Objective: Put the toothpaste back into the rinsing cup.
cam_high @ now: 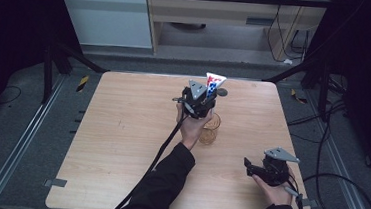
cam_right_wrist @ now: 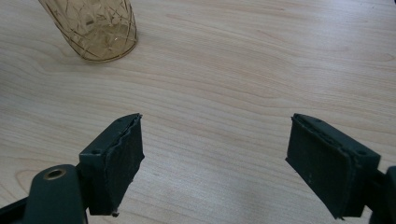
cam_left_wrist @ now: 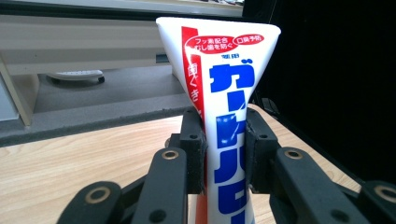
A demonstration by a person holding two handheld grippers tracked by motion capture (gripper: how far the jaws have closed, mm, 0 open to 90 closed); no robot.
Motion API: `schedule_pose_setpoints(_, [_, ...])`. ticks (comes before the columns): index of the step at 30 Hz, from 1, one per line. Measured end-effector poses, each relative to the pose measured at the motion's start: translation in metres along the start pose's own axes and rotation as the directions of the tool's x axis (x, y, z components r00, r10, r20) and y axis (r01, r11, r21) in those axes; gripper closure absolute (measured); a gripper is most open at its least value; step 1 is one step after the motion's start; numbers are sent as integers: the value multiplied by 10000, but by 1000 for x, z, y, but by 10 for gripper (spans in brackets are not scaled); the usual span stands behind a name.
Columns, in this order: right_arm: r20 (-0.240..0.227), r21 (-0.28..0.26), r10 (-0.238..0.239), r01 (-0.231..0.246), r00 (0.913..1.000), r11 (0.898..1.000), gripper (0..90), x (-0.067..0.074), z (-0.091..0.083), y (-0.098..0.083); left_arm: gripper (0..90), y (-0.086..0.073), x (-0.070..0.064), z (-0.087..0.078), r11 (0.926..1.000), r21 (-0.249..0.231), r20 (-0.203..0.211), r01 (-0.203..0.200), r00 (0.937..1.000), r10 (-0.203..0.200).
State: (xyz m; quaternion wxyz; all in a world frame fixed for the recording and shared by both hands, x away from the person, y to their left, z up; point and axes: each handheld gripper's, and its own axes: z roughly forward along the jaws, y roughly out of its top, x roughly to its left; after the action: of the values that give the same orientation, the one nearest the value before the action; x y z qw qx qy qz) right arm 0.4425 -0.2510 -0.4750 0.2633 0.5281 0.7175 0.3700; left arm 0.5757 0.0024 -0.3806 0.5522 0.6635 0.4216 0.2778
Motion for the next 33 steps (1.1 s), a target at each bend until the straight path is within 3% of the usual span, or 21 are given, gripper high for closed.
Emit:
schedule_pose_setpoints(12, [-12, -9, -62, 62, 10000, 10000, 184, 0, 0, 0, 723, -15, 0, 8, 9994, 325, 184, -98, 9998, 92])
schedule_pose_setpoints(26, [-34, 58, -100, 100, 9999, 9999, 184, 2, 2, 0, 719, -43, -1, 11, 9962, 865, 310, -106, 9995, 79])
schedule_pose_setpoints(29, [-41, 41, -125, 125, 9999, 9999, 184, 2, 2, 0, 718, -46, -1, 10, 9963, 859, 389, 11, 9992, -45])
schedule_pose_setpoints(33, [-48, 47, -133, 133, 9999, 9999, 184, 2, 2, 0, 715, -48, -2, 7, 9965, 824, 434, -116, 9990, 81])
